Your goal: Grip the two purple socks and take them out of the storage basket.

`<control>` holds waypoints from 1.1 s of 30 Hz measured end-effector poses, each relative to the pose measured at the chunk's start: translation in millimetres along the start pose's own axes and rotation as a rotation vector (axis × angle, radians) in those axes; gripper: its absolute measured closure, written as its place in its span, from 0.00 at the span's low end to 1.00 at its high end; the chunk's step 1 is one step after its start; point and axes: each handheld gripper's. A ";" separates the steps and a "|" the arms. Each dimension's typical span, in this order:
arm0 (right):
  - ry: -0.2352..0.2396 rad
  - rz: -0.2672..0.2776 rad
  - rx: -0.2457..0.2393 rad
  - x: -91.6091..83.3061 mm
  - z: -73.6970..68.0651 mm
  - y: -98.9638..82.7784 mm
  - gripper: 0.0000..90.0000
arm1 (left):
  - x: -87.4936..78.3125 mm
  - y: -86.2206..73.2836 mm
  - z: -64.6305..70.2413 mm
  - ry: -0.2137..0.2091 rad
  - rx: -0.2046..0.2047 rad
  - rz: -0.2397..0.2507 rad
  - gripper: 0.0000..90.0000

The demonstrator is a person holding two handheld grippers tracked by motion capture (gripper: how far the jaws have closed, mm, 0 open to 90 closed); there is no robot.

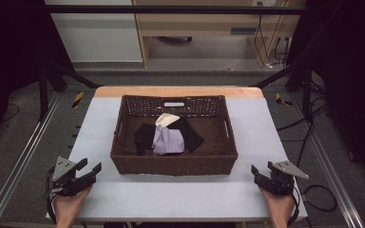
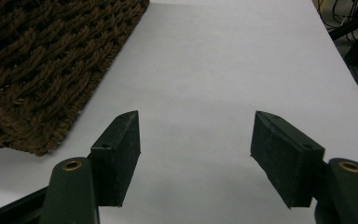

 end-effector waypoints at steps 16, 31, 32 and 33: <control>0.027 0.029 0.013 -5.1 1.6 -0.5 0.38 | -14.3 15.8 4.1 -0.004 -0.025 0.075 0.47; 0.040 0.035 0.017 -4.3 0.1 -0.3 0.37 | -34.0 35.9 2.1 -0.030 -0.020 0.160 0.48; 0.041 0.033 0.015 -3.8 0.2 -0.5 0.37 | -34.8 37.2 1.8 -0.032 -0.019 0.161 0.48; 0.044 0.031 0.012 -3.6 0.0 -0.6 0.37 | -35.9 38.9 1.5 -0.032 -0.016 0.163 0.48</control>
Point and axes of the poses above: each handheld gripper's, and its own axes: x roughly forward along the jaws, y roughly out of its top, z roughly to its right, and after that the axes turned 11 degrees about x, right-handed
